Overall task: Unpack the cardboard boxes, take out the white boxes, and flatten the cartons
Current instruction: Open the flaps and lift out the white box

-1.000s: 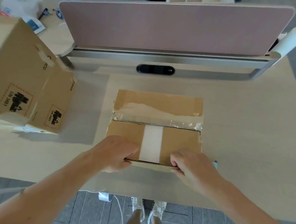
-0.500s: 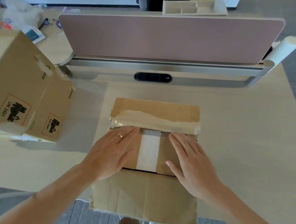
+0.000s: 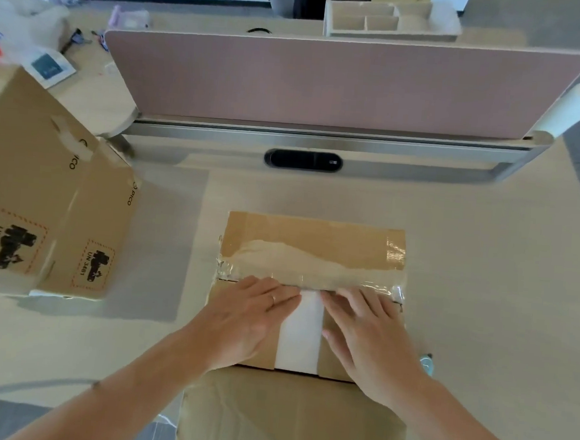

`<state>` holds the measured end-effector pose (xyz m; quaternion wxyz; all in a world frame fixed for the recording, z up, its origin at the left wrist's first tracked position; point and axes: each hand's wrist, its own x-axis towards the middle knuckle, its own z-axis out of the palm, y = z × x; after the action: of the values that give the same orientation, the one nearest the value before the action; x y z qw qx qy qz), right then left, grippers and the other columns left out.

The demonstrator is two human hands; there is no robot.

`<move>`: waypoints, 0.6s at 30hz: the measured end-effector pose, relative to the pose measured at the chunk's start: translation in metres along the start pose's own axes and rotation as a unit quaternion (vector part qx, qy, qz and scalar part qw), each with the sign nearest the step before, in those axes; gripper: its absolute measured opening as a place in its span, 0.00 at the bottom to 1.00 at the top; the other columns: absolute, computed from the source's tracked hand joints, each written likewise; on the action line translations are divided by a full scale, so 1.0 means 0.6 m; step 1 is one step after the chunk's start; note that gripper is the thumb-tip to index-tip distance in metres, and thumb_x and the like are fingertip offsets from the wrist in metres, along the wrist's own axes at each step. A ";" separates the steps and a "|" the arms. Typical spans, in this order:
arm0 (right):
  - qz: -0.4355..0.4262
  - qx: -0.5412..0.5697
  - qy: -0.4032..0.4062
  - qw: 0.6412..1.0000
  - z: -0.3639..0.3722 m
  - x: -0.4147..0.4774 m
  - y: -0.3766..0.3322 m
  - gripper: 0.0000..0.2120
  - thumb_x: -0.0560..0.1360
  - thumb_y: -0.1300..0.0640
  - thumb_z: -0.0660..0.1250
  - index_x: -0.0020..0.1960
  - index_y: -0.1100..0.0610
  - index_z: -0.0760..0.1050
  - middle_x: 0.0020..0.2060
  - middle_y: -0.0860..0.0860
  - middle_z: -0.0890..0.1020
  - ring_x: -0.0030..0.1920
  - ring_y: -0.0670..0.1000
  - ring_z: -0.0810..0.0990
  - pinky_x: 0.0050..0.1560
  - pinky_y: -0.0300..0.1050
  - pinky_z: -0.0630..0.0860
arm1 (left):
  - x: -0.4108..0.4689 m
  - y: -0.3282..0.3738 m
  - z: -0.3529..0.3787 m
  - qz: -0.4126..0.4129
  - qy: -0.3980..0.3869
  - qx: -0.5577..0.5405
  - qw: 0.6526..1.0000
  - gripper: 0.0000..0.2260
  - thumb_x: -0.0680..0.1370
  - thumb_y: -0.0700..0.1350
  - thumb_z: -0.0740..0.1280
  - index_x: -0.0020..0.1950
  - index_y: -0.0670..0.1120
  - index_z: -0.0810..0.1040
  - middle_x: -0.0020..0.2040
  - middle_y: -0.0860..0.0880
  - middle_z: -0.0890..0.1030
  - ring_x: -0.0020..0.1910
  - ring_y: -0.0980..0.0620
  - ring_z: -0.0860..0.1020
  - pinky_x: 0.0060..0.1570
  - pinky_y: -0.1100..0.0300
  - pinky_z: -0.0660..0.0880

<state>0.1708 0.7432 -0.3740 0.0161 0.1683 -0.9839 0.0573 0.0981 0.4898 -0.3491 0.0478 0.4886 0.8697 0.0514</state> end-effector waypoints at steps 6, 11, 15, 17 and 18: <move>0.020 -0.031 0.036 0.999 0.001 0.001 -0.001 0.26 0.83 0.44 0.57 0.74 0.59 0.72 0.63 0.54 0.73 0.58 0.57 0.73 0.64 0.55 0.66 | -0.019 0.003 0.018 0.006 0.079 0.043 0.996 0.29 0.76 0.35 0.73 0.77 0.37 0.70 0.77 0.42 0.72 0.74 0.44 0.73 0.72 0.48 0.70; 0.043 -0.044 0.019 0.998 -0.001 0.001 -0.010 0.29 0.83 0.44 0.56 0.77 0.61 0.69 0.65 0.55 0.75 0.62 0.57 0.76 0.67 0.56 0.66 | -0.018 0.025 0.030 -0.049 0.053 0.041 0.997 0.29 0.82 0.41 0.67 0.81 0.37 0.62 0.82 0.41 0.62 0.81 0.43 0.61 0.76 0.43 0.66; 0.085 -0.003 -0.009 0.996 0.012 -0.009 -0.028 0.31 0.84 0.43 0.53 0.79 0.61 0.65 0.70 0.56 0.75 0.68 0.57 0.75 0.71 0.54 0.63 | -0.014 0.027 0.033 -0.182 -0.006 0.038 0.982 0.29 0.85 0.56 0.53 0.81 0.41 0.64 0.77 0.42 0.70 0.77 0.43 0.67 0.77 0.45 0.61; 0.095 0.011 -0.012 0.995 0.016 -0.012 -0.028 0.31 0.84 0.41 0.51 0.80 0.59 0.63 0.73 0.56 0.74 0.71 0.57 0.73 0.73 0.53 0.61 | -0.015 0.020 0.033 -0.232 -0.033 0.017 0.972 0.32 0.84 0.63 0.53 0.79 0.41 0.65 0.74 0.42 0.73 0.75 0.42 0.69 0.78 0.43 0.62; 0.095 0.012 -0.015 0.995 0.017 -0.013 -0.024 0.32 0.84 0.40 0.51 0.81 0.59 0.62 0.74 0.55 0.73 0.72 0.56 0.72 0.73 0.53 0.61 | -0.016 0.014 0.033 -0.243 -0.038 0.009 0.969 0.34 0.83 0.65 0.53 0.79 0.41 0.66 0.73 0.42 0.73 0.74 0.41 0.69 0.77 0.42 0.63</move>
<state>0.1828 0.7308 -0.3828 -0.0063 0.0748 -0.9949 0.0675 0.1129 0.4870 -0.3673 0.0878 0.2650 0.9602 0.0120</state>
